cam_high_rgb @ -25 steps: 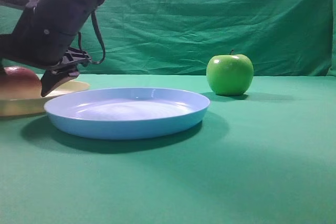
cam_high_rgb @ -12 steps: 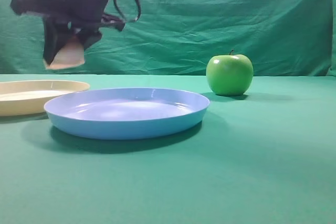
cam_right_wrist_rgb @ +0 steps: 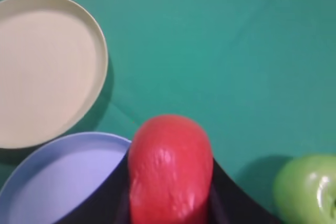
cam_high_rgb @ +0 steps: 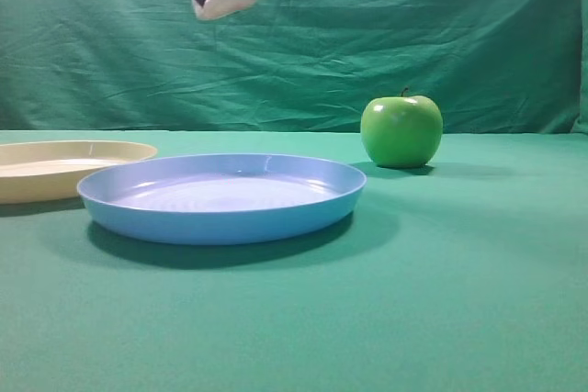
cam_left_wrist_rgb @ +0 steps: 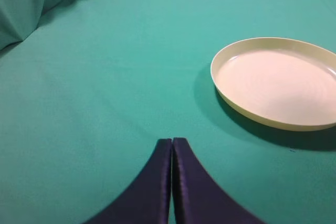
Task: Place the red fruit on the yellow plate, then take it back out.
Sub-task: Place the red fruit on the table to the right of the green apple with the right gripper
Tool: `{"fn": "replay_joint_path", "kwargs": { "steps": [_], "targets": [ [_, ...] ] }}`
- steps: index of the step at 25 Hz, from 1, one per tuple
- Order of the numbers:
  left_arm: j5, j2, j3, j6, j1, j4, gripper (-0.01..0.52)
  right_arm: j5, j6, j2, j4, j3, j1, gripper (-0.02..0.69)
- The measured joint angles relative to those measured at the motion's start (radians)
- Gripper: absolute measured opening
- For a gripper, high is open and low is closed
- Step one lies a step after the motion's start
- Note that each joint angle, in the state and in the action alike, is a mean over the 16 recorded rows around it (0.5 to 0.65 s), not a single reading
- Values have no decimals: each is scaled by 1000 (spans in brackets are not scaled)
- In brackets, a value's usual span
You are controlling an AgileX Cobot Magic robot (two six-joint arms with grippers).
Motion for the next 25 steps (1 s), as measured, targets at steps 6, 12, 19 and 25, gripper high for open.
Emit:
{"fn": "replay_joint_path", "kwargs": {
  "steps": [6, 12, 19, 25],
  "targets": [
    [0, 0, 0, 0, 0, 0, 0, -137, 32, -162, -1, 321, -117, 206],
    [0, 0, 0, 0, 0, 0, 0, -270, 53, -242, -1, 581, -219, 206],
    [0, 0, 0, 0, 0, 0, 0, -425, 62, -261, -1, 781, -281, 209],
    [0, 0, 0, 0, 0, 0, 0, -523, 63, -263, 0, 868, -294, 301]
  ]
}}
